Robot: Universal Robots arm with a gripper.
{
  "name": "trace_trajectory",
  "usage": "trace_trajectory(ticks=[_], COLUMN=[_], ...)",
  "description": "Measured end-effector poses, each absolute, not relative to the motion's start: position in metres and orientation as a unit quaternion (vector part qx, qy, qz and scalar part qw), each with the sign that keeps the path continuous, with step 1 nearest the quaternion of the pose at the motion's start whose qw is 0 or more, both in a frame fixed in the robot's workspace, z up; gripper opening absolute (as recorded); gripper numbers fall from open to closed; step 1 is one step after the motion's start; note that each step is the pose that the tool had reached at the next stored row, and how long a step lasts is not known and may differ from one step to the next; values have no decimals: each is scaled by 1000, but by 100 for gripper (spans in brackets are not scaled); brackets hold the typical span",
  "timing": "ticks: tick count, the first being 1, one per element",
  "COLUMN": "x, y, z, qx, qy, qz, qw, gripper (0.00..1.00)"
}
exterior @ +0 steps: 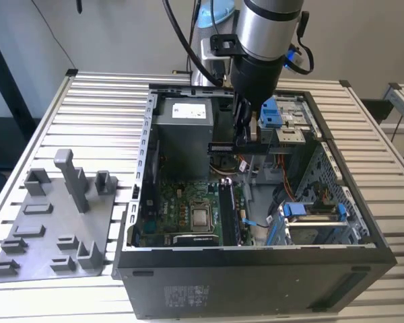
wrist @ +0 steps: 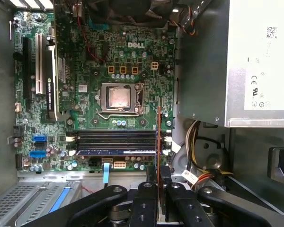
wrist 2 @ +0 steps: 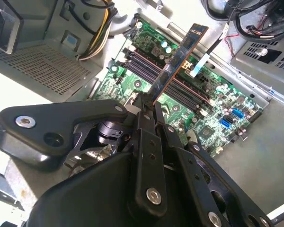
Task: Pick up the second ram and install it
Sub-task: 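Insert the second ram into the second slot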
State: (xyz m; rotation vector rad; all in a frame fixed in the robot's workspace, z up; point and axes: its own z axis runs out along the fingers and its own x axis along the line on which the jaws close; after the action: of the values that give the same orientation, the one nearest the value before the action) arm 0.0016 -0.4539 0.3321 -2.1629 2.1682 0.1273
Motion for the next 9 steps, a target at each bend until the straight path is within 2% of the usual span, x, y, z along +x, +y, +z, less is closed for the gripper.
trace_trajectory(ticks=[9], x=[2], y=[-454], z=[332], qx=[-705], qy=[707], qz=[42], qw=[38], gripper=[14])
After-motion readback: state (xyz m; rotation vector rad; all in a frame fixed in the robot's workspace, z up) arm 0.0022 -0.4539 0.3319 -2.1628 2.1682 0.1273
